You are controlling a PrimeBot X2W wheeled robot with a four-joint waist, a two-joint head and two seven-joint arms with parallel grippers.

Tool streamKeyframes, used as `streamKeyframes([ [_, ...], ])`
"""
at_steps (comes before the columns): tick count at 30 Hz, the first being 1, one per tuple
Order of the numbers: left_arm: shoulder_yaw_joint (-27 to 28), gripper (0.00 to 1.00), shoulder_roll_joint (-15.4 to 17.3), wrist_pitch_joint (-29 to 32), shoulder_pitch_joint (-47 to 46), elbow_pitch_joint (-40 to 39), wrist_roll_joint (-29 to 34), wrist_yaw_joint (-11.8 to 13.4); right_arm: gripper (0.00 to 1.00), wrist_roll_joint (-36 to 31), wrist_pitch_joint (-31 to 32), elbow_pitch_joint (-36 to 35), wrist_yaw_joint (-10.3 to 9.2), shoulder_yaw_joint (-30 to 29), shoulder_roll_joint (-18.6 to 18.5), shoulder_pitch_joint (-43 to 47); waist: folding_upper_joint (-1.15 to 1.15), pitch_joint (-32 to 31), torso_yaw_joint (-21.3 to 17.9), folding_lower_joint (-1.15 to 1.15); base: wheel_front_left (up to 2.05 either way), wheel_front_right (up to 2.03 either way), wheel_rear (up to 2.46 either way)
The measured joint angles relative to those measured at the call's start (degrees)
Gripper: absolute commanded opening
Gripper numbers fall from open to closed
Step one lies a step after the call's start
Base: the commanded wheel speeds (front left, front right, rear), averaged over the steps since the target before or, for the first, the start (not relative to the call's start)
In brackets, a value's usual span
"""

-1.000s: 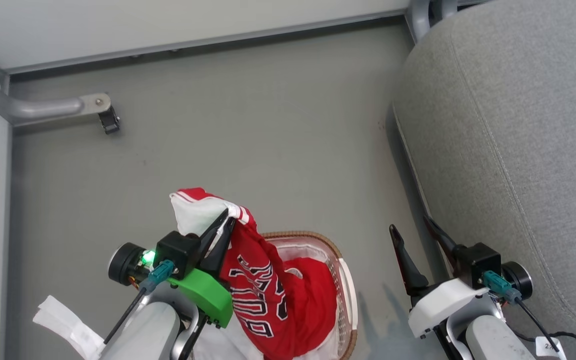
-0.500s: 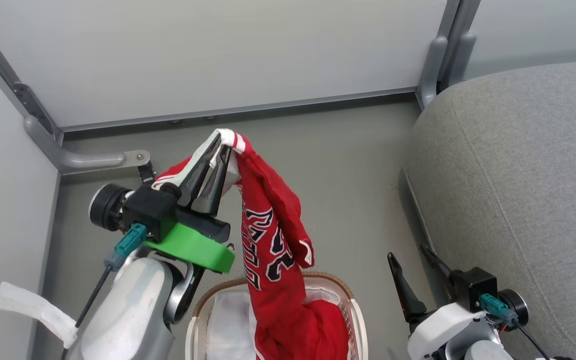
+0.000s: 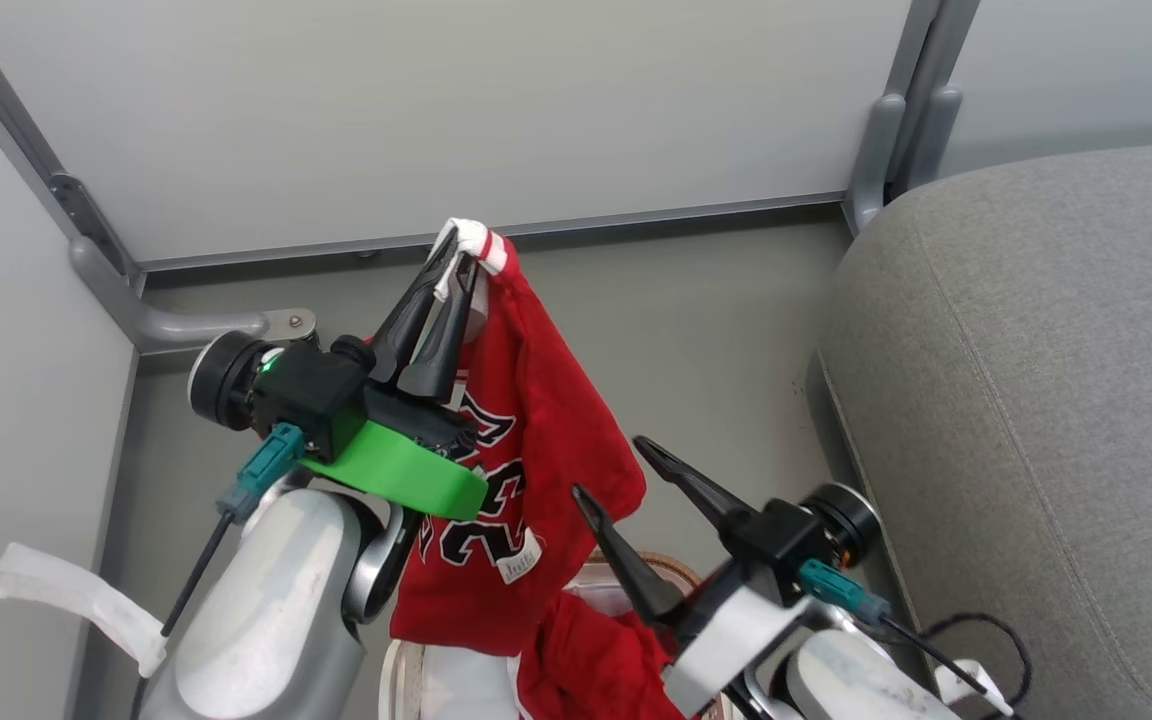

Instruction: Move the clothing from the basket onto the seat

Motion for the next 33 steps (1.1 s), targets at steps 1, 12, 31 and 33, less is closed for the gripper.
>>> streamKeyframes([
  [1,-0.5,0.0,-0.2,0.0,-0.1,0.0,0.0,0.0,1.0,0.0,0.0,-0.5,0.0,1.9,0.0,-1.8,0.0,0.1,0.3,0.0,0.0,0.0,0.0],
  [12,-6.5,0.0,-2.0,0.0,-0.7,0.7,-1.2,0.0,1.0,-1.7,0.0,2.8,0.0,4.8,0.0,-11.7,0.0,0.0,5.2,0.0,0.0,0.0,0.0],
  [31,-10.4,0.0,-3.8,0.0,-1.6,1.0,-2.8,0.0,0.0,2.9,0.0,17.1,0.0,5.1,0.0,-11.8,0.0,-0.9,10.5,0.0,0.0,0.0,0.0],
  [33,-9.4,0.38,-3.7,0.0,-1.6,1.0,-2.5,0.0,0.0,3.1,0.0,17.0,0.0,4.0,0.0,-11.8,0.0,-0.9,9.8,0.0,0.0,0.0,0.0],
])
